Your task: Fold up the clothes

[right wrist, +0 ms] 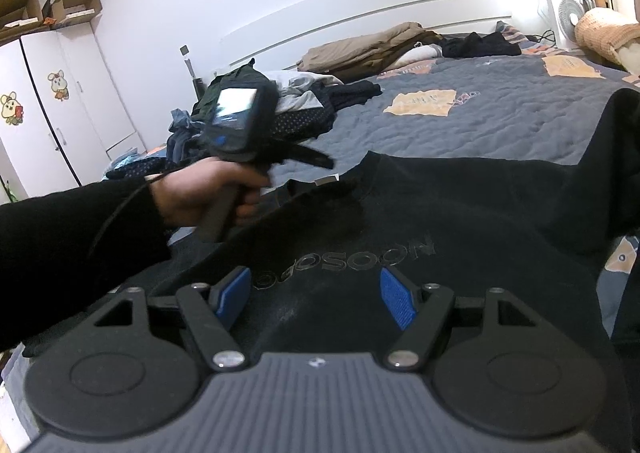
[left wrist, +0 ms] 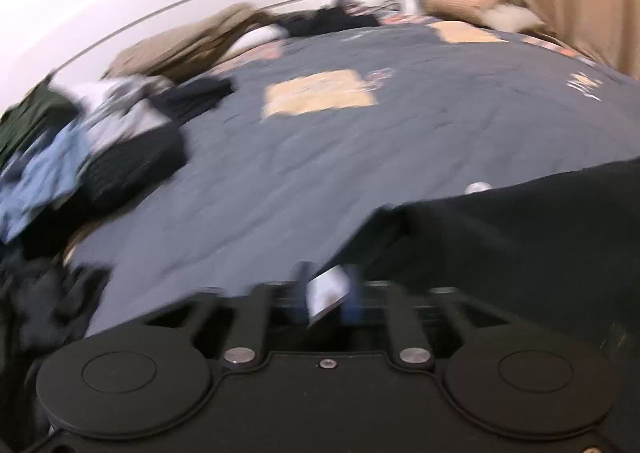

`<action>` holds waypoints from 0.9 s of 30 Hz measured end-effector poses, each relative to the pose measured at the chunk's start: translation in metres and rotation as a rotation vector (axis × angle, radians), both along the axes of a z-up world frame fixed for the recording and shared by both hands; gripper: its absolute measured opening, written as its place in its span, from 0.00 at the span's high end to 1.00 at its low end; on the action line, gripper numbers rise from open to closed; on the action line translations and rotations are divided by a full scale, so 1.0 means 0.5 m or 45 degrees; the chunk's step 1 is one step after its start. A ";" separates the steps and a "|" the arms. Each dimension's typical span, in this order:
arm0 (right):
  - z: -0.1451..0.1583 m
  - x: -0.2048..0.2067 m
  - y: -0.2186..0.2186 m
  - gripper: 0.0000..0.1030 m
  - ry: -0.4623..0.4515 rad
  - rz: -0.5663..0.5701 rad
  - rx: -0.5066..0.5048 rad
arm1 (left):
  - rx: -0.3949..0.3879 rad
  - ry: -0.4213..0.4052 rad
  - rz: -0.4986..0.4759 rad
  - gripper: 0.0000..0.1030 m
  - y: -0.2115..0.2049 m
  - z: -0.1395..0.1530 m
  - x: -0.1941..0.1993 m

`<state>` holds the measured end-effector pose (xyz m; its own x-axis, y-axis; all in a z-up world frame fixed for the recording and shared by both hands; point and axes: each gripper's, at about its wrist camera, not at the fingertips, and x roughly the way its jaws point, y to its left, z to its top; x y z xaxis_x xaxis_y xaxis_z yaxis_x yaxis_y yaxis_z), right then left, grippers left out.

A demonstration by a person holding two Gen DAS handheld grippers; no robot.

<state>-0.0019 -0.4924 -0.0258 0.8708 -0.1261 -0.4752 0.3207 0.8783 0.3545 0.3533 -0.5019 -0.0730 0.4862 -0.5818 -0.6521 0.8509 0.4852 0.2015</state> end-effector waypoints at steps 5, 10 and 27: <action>0.004 0.000 0.002 0.31 -0.011 0.011 0.011 | -0.090 0.046 0.116 0.48 0.178 0.037 0.009; 0.003 0.003 0.005 0.31 -0.005 0.014 0.011 | -0.159 0.084 0.288 0.33 0.420 0.090 -0.032; 0.029 0.032 0.092 0.31 -0.032 0.149 -0.017 | -0.602 0.387 1.348 0.23 1.197 0.057 -0.229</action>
<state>0.0138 -0.4463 -0.0115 0.8916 -0.0291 -0.4518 0.2068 0.9139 0.3494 0.2386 0.0965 -0.0443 0.7312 -0.1989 -0.6525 -0.0336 0.9449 -0.3257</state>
